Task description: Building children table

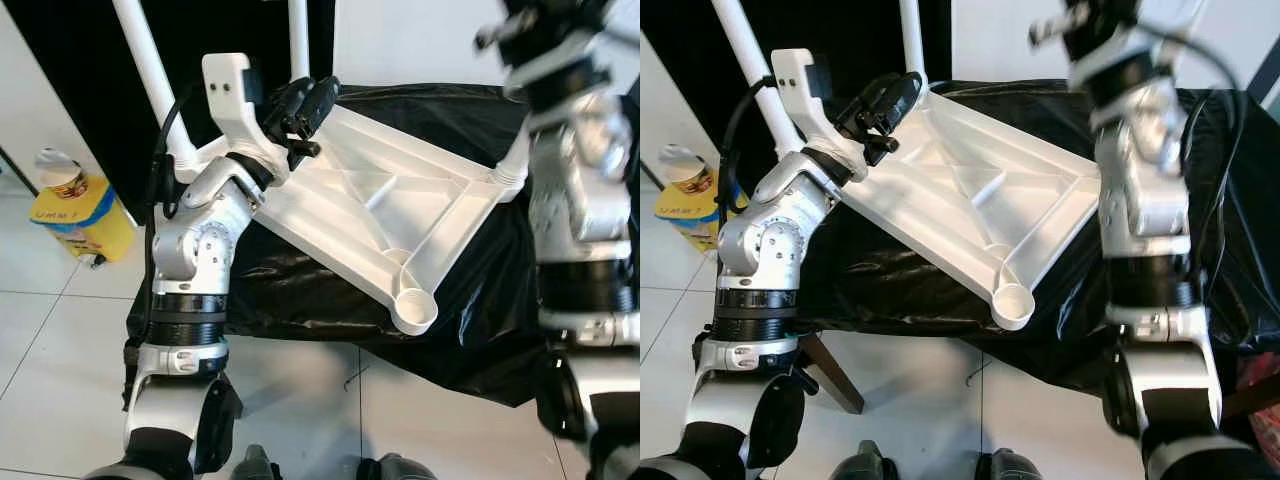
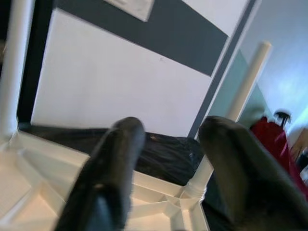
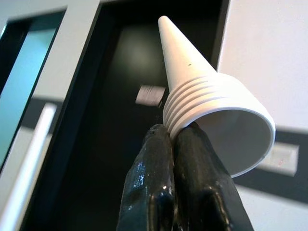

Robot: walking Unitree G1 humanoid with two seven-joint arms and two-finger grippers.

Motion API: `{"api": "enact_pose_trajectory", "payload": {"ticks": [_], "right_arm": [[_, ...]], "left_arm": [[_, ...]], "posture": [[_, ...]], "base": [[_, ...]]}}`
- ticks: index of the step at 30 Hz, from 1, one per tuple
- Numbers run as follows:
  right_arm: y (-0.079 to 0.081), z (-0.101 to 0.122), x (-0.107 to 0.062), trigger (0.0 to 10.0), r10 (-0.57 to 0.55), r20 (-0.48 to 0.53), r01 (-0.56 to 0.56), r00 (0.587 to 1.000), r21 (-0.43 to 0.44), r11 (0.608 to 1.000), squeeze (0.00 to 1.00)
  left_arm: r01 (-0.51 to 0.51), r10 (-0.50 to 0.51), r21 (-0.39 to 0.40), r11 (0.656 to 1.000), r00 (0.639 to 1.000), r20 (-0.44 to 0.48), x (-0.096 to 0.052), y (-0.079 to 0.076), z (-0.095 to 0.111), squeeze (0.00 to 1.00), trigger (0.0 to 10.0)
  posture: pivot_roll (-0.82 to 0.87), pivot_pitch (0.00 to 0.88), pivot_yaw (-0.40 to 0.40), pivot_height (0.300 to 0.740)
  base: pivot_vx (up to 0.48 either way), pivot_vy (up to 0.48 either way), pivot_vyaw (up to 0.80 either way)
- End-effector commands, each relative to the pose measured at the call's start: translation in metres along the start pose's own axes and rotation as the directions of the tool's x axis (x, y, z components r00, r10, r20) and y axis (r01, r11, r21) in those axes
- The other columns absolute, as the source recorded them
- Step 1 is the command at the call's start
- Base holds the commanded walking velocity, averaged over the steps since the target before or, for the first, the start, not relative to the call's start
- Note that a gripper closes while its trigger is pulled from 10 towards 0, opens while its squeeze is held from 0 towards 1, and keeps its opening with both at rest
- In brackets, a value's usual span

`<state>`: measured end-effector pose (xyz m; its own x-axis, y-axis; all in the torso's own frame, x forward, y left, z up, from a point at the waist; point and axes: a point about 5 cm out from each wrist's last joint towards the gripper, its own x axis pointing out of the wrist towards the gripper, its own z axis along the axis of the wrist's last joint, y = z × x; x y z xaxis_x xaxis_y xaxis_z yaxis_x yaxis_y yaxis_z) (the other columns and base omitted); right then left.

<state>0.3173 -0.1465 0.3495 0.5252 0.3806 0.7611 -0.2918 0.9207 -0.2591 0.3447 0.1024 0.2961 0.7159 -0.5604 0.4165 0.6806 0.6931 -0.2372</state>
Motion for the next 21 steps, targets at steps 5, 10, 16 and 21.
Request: {"api": "enact_pose_trajectory", "payload": {"ticks": [5,10,16,21], "right_arm": [[0.009,-0.007,-0.019,10.0,0.031,-0.036,-0.032,0.999,-0.021,0.999,0.00],[0.017,-0.020,-0.040,10.0,0.050,-0.119,-0.051,0.992,-0.006,0.999,0.00],[0.034,-0.039,-0.076,10.0,0.067,-0.250,-0.052,0.966,0.063,0.997,0.00],[0.053,-0.046,-0.101,10.0,0.098,-0.327,-0.061,0.940,0.122,0.991,0.00]], "left_arm": [[0.227,-0.224,-0.163,0.960,0.974,0.041,0.002,0.001,0.007,1.00,10.0],[0.297,-0.289,-0.292,0.909,0.955,0.072,0.005,0.006,0.005,1.00,10.0],[0.333,-0.322,-0.465,0.820,0.941,0.106,0.009,0.014,-0.008,0.00,10.0],[0.347,-0.335,-0.543,0.765,0.934,0.123,0.014,0.011,-0.017,0.00,10.0]], "posture": [[0.00,0.000,-0.023,0.740],[-0.01,0.000,-0.020,0.740],[-0.02,0.000,-0.016,0.740],[-0.03,0.000,-0.011,0.740]], "base": [[0.000,0.000,0.00],[0.000,0.000,0.00],[0.000,0.000,0.00],[0.000,0.000,0.00]]}}
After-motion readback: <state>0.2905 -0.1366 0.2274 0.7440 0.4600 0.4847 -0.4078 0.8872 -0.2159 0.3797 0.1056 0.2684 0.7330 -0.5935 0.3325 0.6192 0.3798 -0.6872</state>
